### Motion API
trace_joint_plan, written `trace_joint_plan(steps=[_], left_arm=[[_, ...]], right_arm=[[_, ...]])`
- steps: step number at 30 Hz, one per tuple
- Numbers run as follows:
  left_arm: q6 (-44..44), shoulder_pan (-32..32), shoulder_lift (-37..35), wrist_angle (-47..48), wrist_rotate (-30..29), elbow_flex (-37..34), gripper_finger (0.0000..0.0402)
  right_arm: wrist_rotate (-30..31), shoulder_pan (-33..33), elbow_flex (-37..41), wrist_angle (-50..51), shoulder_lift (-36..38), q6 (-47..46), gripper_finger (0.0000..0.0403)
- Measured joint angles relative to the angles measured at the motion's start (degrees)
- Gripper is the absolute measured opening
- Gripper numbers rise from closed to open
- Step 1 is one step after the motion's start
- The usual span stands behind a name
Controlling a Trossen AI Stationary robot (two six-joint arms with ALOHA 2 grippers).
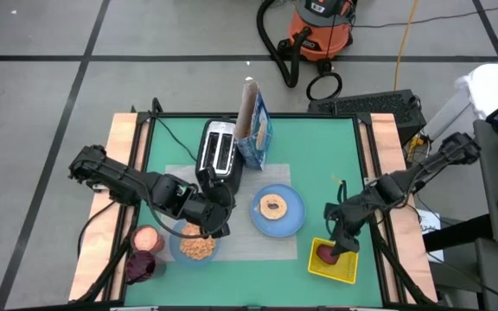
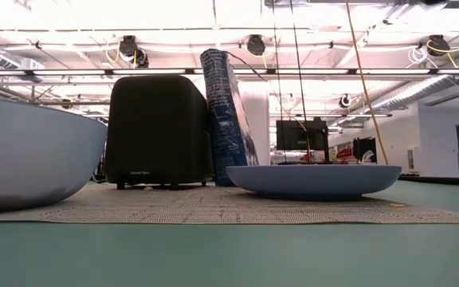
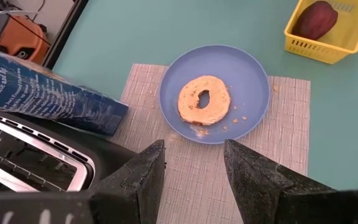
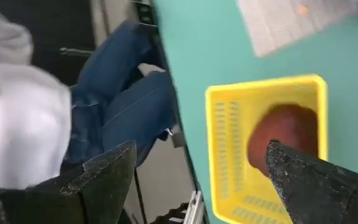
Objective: Arrange a breakfast setting
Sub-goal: Put the apple on the top of the mat
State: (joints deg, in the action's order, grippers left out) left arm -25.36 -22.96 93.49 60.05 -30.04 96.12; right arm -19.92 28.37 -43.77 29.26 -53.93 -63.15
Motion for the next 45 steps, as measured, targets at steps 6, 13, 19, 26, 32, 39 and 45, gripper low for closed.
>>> trace_joint_plan(steps=[6,13,19,26,32,39,45], left_arm=[[0.0,0.0,0.0,0.0,0.0,0.0,0.0173],[0.0,0.0,0.0,0.0,0.0,0.0,0.0173],[-0.3,0.0,0.0,0.0,0.0,0.0,0.0173],[-0.3,0.0,0.0,0.0,0.0,0.0,0.0173],[-0.4,0.0,0.0,0.0,0.0,0.0,0.0173],[-0.4,0.0,0.0,-0.1,0.0,0.0,0.0173],[-0.4,0.0,0.0,-0.1,0.0,0.0,0.0173]], right_arm=[[5.5,4.0,0.0,1.0,-0.2,-3.5,0.0345],[9.4,9.2,0.0,1.0,-4.5,-8.6,0.0345],[9.8,12.8,0.0,1.0,-11.2,-12.5,0.0345],[13.9,14.1,0.0,2.2,-15.9,-12.7,0.0345],[14.2,14.1,0.0,3.2,-18.0,-12.6,0.0345],[14.1,14.1,0.0,3.1,-20.0,-12.7,0.0345],[14.1,14.1,0.0,2.0,-21.0,-12.7,0.0345]])
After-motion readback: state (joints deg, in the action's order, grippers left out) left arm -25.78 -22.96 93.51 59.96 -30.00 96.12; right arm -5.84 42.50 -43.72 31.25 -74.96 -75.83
